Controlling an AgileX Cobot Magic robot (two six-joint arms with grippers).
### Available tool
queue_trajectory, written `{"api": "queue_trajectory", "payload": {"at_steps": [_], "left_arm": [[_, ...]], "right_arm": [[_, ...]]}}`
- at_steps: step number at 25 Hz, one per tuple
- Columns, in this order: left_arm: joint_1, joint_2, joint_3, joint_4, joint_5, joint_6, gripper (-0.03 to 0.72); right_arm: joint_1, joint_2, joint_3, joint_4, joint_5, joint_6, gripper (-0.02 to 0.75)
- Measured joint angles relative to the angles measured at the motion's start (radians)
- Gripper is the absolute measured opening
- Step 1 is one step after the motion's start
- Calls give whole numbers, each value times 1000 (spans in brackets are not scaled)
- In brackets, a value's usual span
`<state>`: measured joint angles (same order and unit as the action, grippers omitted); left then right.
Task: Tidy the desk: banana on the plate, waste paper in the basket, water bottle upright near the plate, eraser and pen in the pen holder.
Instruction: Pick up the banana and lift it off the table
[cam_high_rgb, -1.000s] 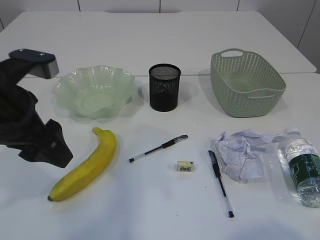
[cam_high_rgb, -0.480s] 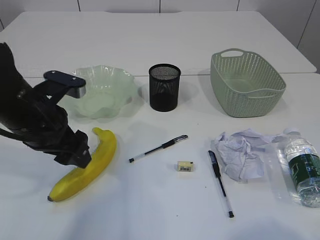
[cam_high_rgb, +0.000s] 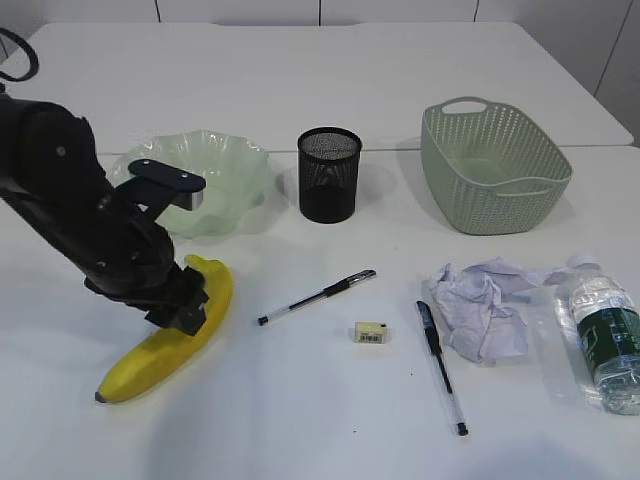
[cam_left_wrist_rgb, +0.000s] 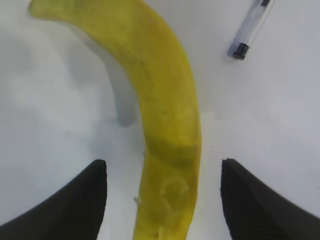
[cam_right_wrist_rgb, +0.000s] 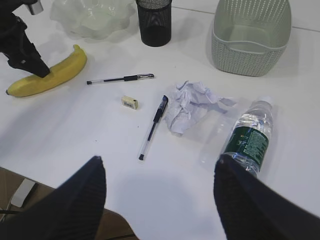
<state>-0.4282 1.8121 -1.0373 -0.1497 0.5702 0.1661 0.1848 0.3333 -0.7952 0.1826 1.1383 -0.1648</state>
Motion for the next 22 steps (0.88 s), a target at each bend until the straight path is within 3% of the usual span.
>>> {"api": "queue_trajectory", "payload": {"at_steps": [12,22], "left_arm": [[0,116,-47,4,-8,-4,498],[0,116,-51,4,18,-4,294]], "right_arm": [[0,0,0,0,0,0,501],[0,0,0,0,0,0,501]]}}
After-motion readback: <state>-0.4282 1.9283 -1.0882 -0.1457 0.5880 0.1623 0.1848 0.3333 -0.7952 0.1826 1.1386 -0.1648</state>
